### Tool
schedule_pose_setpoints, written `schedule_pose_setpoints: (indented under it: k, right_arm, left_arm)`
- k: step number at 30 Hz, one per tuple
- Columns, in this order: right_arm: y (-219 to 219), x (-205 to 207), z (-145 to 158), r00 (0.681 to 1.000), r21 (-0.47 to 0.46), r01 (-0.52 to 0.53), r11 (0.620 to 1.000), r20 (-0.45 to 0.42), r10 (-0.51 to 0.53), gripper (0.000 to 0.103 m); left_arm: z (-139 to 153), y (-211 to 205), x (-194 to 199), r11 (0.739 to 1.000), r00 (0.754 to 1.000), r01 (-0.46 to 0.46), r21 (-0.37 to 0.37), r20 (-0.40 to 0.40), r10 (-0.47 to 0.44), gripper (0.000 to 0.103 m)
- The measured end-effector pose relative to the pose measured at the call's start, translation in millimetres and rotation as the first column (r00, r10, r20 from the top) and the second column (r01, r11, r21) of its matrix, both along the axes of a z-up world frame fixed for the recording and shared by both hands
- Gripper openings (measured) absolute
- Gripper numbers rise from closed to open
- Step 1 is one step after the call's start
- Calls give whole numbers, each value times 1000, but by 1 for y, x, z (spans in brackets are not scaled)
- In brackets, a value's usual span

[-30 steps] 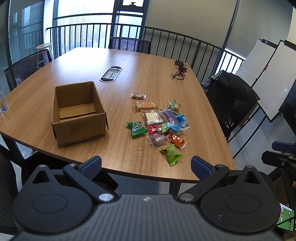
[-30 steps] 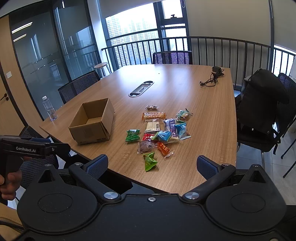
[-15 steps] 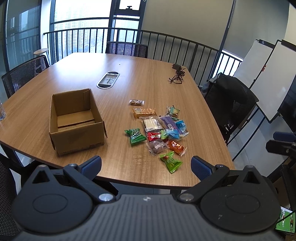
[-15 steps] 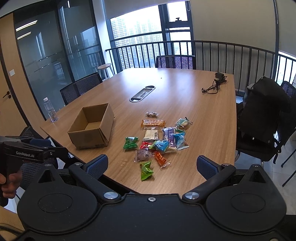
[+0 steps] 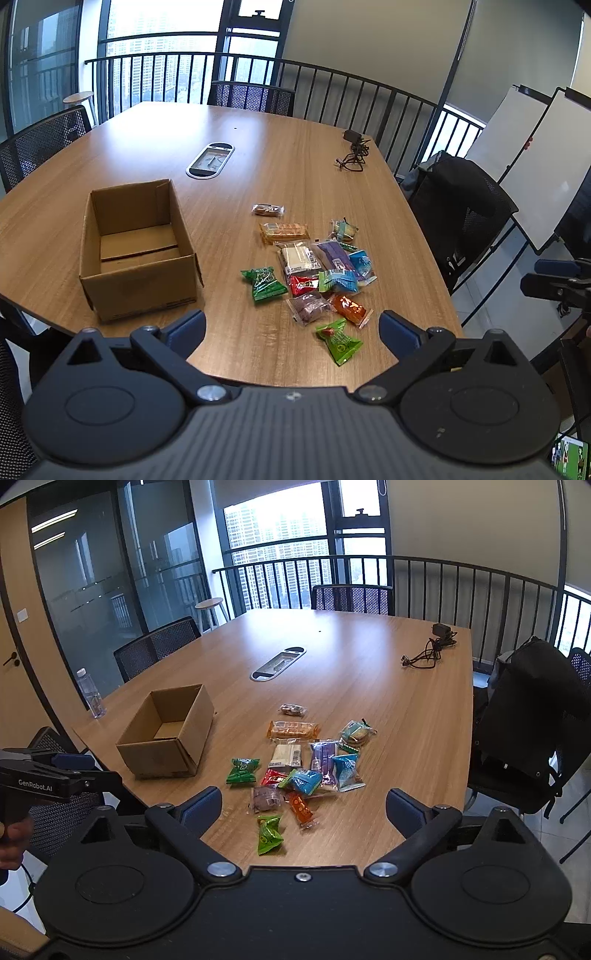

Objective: Organize snacks
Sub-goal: 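Lower the left gripper onto the green candy pack and close it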

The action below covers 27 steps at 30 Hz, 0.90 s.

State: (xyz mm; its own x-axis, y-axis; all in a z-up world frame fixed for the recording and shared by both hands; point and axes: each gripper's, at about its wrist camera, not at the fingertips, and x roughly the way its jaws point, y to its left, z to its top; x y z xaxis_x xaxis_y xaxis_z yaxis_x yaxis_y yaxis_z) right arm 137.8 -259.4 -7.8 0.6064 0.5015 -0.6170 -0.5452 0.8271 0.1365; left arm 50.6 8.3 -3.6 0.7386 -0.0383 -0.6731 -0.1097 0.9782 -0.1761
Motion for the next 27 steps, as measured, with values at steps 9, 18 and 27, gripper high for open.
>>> schedule_pose_setpoints:
  k: [9, 18, 27]
  right_arm:
    - [5, 30, -20, 997, -27, -39, 999, -73, 36, 80]
    - [13, 51, -35, 988, -31, -96, 995, -120, 92, 76]
    - [22, 67, -60, 970, -5, -136, 991, -206, 132, 67]
  left_arm:
    - [-18, -1, 24, 998, 1000, 15, -66, -24, -16, 97]
    - [-40, -8, 49, 992, 997, 46, -119, -61, -53, 88]
    - [-70, -10, 75, 982, 986, 77, -175, -130, -101, 75]
